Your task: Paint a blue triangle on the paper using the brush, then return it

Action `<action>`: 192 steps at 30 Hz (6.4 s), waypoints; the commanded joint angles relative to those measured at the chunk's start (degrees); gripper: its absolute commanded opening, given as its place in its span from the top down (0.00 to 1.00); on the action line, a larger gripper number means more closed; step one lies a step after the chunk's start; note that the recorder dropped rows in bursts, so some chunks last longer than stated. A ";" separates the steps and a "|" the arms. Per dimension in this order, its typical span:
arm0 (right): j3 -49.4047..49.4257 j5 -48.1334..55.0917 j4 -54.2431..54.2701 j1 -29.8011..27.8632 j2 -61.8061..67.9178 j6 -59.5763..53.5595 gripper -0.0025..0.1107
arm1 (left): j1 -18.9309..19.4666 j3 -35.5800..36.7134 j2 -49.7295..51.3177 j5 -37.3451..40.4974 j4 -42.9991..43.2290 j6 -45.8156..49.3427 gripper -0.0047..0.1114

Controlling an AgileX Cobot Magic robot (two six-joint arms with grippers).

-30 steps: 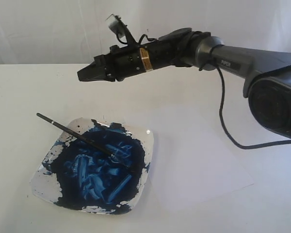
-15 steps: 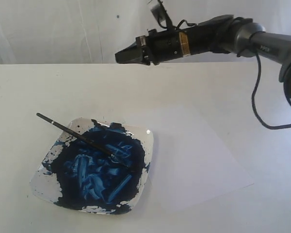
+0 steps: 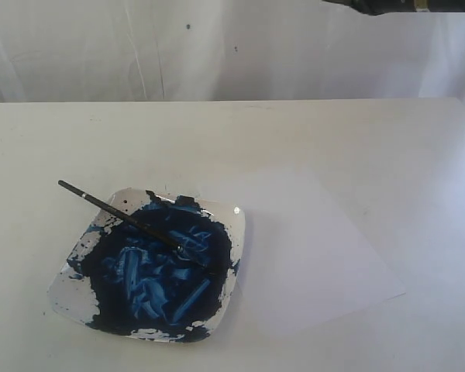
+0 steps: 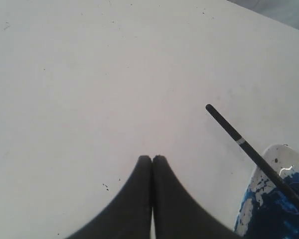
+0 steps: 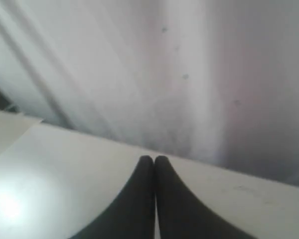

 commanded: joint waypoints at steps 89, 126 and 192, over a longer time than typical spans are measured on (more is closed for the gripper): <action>95.34 17.96 1.99 -1.47 -48.43 -2.65 0.98 | -1.98 -20.13 50.82 -39.77 45.45 -77.79 0.28; 95.34 25.03 8.93 -1.47 -43.00 -8.69 0.98 | -5.36 -22.09 57.14 -41.64 47.37 -82.84 0.74; 95.34 27.10 8.98 -1.47 -43.00 -8.69 0.98 | -9.99 -28.10 57.14 -32.80 42.87 -70.04 0.90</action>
